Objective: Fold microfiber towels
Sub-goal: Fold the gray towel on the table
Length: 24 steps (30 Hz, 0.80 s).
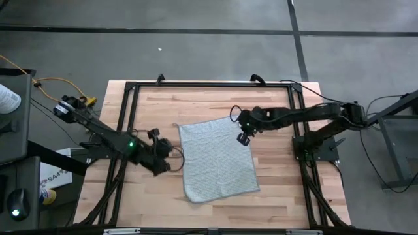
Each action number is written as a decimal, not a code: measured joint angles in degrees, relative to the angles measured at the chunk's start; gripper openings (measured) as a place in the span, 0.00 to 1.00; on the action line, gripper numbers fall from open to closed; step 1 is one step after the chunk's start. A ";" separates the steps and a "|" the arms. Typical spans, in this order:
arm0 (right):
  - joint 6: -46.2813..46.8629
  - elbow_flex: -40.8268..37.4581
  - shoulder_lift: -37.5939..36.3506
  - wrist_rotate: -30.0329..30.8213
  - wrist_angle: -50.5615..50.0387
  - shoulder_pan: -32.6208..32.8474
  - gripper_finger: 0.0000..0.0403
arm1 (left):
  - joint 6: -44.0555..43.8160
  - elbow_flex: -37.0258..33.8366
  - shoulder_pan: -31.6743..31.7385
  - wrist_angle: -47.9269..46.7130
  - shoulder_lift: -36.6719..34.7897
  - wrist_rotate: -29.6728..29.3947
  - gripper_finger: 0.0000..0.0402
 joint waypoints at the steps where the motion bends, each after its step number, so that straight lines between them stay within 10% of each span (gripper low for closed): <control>1: -0.98 0.00 0.00 -0.70 0.03 -0.92 0.01 | 1.22 -1.56 1.52 2.52 -1.13 0.74 0.00; 24: -18.63 0.04 3.22 -14.85 3.10 -20.28 0.01 | 24.97 -16.88 42.29 26.51 -7.96 36.21 0.00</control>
